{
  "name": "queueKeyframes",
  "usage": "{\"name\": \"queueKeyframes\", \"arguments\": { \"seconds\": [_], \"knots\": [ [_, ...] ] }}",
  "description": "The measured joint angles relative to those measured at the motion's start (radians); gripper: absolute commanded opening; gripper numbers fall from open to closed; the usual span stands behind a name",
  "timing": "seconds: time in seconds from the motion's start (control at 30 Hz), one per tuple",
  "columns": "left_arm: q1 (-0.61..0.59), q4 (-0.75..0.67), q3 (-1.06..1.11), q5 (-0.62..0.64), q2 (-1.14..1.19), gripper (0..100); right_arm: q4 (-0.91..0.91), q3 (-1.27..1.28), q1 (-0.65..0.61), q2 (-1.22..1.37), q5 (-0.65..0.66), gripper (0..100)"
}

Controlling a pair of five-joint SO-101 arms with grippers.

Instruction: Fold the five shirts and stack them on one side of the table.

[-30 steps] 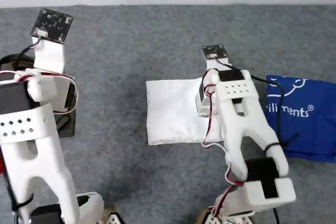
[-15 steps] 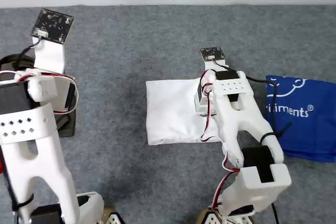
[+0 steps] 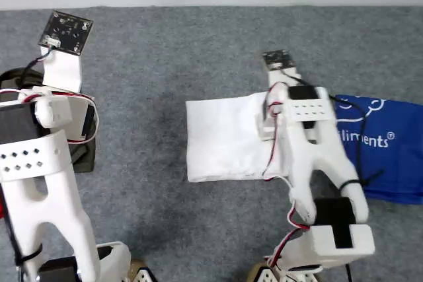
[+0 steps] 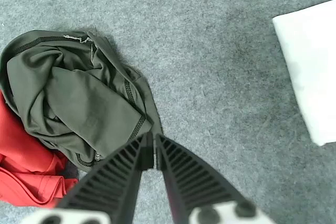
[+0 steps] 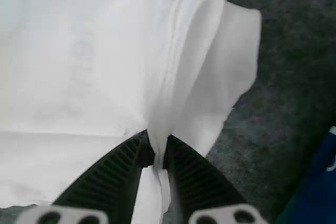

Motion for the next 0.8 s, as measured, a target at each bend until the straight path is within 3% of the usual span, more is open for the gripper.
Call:
{"name": "queueKeyframes", "arguments": {
  "seconds": [0.27,0.43,0.53,0.67,0.8],
  "knots": [
    [0.0,0.002,0.005,0.0,0.0,2,-0.026,0.0,0.095,0.044,0.075,2.4],
    [0.0,0.002,0.061,0.0,-0.003,2,-0.035,-0.031,0.095,0.058,0.075,13.5],
    [0.0,0.002,0.066,0.0,-0.003,2,0.043,-0.091,0.095,0.057,0.072,13.9],
    [0.0,0.002,0.066,0.0,-0.003,2,0.164,-0.167,0.077,0.04,0.017,12.8],
    [0.0,0.002,0.066,0.0,-0.003,2,0.242,-0.21,-0.005,0.023,-0.005,0.2]
  ]
}}
